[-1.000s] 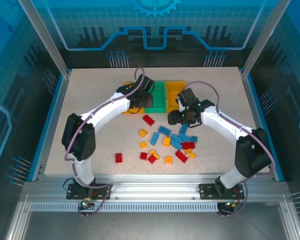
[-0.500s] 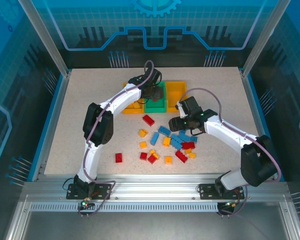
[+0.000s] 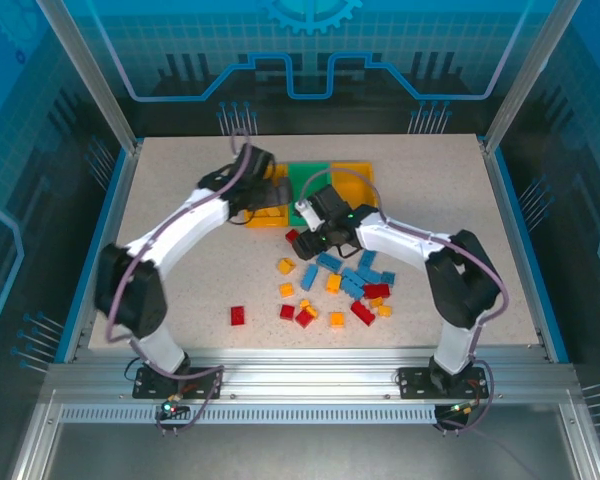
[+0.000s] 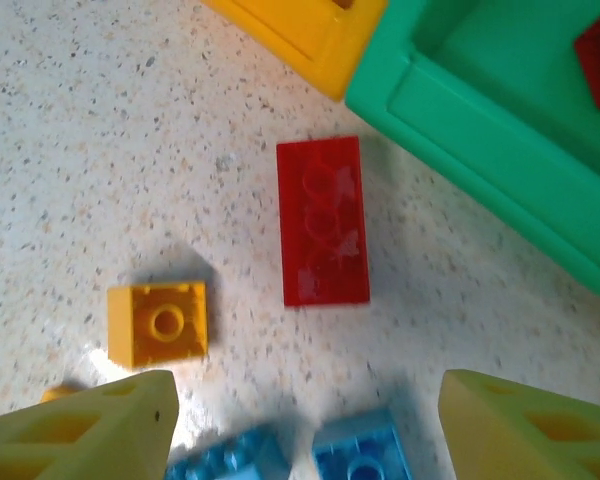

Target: Sort the legos into containers by color

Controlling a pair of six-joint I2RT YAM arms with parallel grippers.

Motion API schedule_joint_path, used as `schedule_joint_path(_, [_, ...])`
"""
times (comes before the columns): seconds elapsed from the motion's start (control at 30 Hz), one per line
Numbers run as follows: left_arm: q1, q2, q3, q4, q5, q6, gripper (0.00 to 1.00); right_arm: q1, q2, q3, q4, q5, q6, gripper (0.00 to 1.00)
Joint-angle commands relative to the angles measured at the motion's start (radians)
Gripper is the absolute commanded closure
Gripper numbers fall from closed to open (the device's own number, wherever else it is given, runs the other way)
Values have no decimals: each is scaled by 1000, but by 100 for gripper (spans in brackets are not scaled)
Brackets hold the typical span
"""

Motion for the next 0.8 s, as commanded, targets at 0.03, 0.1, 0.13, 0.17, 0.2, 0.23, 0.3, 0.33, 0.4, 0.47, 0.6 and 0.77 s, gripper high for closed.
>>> schedule_joint_path(0.03, [72, -182, -227, -71, -22, -62, 1, 13, 103, 94, -30, -6, -31, 30])
schedule_joint_path(0.1, [87, -265, -325, -91, -27, -80, 1, 15, 135, 128, -43, -3, -37, 31])
schedule_joint_path(0.13, [87, -310, -367, -102, -35, -93, 1, 14, 153, 143, -51, -1, -41, 31])
schedule_joint_path(0.17, [87, -346, -398, -109, -37, -107, 1, 15, 168, 158, -60, -1, -44, 32])
schedule_joint_path(0.2, [87, -379, -432, -119, -36, -126, 1, 16, 185, 175, -72, -2, -46, 33])
schedule_joint_path(0.23, [87, -412, -461, -131, -32, -148, 1, 17, 200, 189, -84, -5, -46, 34])
schedule_joint_path(0.3, [87, -460, -511, -146, -22, -186, 1, 21, 225, 212, -96, 0, -45, 35])
schedule_joint_path(0.33, [87, -487, -538, -149, -13, -204, 1, 22, 238, 224, -105, 8, -42, 36])
schedule_joint_path(0.4, [85, -528, -587, -152, 14, -233, 1, 22, 265, 253, -127, 21, -38, 38])
schedule_joint_path(0.47, [72, -556, -626, -154, 36, -255, 1, 23, 284, 276, -140, 22, -36, 40])
schedule_joint_path(0.6, [-8, -571, -663, -186, 17, -310, 1, 32, 323, 312, -169, 38, -45, 48])
schedule_joint_path(0.77, [-104, -571, -694, -206, -11, -385, 1, 33, 335, 321, -177, 49, -29, 60])
